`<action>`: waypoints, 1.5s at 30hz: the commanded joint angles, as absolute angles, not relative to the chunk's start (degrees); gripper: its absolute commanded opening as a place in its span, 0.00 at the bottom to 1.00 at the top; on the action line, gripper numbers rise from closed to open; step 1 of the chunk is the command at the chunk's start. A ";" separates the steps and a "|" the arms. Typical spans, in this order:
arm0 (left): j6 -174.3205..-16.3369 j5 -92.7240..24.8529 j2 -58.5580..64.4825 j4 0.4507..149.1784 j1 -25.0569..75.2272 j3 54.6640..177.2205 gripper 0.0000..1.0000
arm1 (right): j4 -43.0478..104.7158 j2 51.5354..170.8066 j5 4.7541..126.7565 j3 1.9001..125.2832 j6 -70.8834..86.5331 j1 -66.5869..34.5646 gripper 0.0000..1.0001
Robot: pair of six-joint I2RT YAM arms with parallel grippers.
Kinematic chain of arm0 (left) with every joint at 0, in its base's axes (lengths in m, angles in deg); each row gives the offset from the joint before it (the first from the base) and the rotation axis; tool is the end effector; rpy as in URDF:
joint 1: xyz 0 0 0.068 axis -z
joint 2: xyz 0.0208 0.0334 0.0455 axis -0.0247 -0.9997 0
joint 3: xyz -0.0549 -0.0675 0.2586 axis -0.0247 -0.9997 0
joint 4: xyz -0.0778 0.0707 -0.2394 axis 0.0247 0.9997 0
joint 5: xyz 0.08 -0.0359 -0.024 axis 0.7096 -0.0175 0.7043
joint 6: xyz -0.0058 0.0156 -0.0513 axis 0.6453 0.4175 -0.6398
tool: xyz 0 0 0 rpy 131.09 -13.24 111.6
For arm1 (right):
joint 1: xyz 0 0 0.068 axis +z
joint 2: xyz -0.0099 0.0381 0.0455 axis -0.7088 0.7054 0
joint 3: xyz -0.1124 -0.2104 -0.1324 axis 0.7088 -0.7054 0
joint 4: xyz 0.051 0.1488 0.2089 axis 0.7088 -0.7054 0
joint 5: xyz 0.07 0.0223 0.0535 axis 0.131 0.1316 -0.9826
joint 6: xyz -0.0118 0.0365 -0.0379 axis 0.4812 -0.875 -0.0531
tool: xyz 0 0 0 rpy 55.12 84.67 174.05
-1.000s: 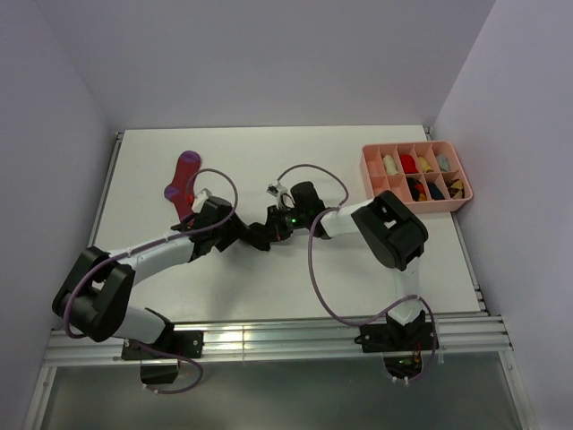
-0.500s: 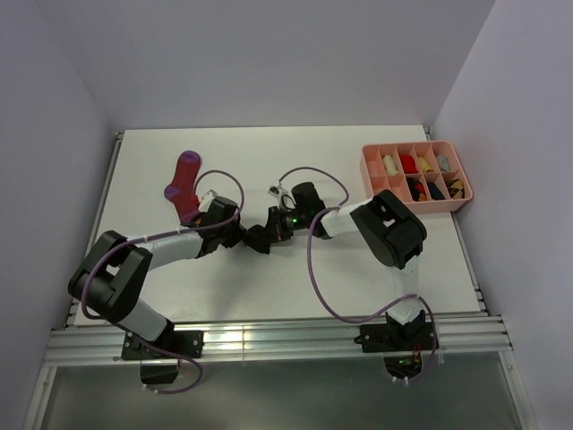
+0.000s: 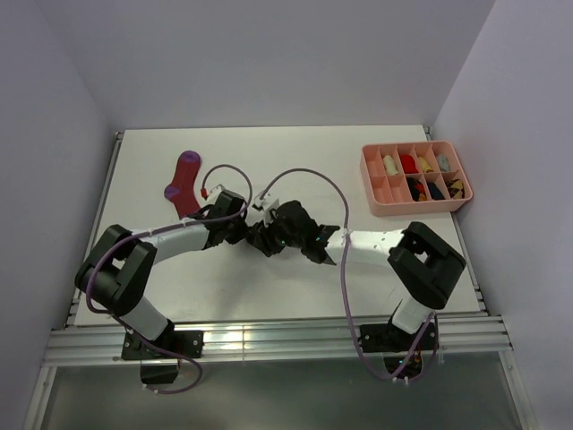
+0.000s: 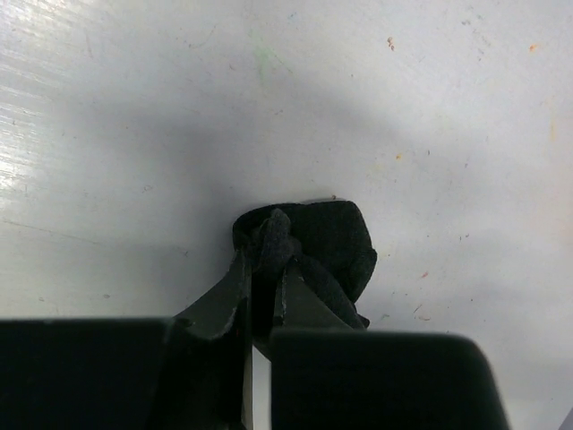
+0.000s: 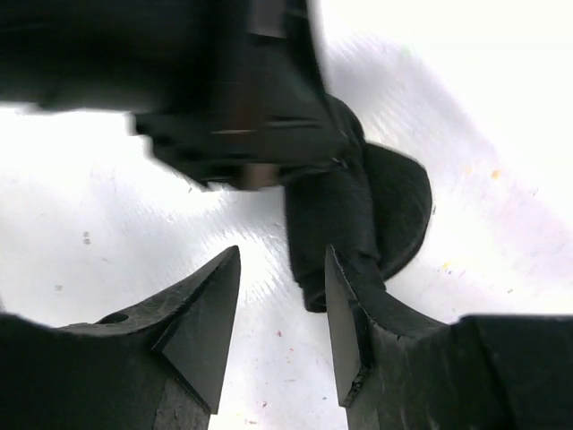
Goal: Roll the socks
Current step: Roll the sock at the center of the board.
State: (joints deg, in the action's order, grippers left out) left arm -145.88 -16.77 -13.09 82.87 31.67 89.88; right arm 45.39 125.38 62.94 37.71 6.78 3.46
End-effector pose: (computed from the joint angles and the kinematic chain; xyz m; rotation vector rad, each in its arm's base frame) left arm 0.2626 -0.1646 0.1601 -0.7004 2.4282 -0.5224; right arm 0.2277 0.2681 0.1864 -0.8747 2.0311 0.7623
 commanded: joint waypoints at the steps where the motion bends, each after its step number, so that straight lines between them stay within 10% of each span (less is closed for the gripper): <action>1: -142.82 -16.27 -14.18 87.37 31.81 92.20 0.00 | 49.43 122.47 77.33 35.25 16.29 7.59 0.50; 19: -140.44 -19.87 -16.38 90.37 31.81 96.51 0.00 | 49.19 137.57 95.19 41.92 32.21 18.93 0.54; 26: -140.35 -20.31 -15.77 90.19 31.81 96.68 0.02 | 44.71 139.52 92.57 43.50 28.89 18.67 0.00; 37: -142.81 -16.89 -9.35 88.53 30.32 94.75 0.54 | 40.39 133.10 63.13 41.13 15.01 5.60 0.00; 45: -144.57 -16.27 -3.46 82.82 29.61 89.04 0.63 | 45.04 135.47 37.65 40.60 3.86 -3.12 0.00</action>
State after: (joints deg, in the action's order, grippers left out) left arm -143.45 -17.66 -6.45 87.03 29.85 91.04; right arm 44.25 134.51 52.97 41.19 11.20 -0.43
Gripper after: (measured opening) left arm 0.626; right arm 0.009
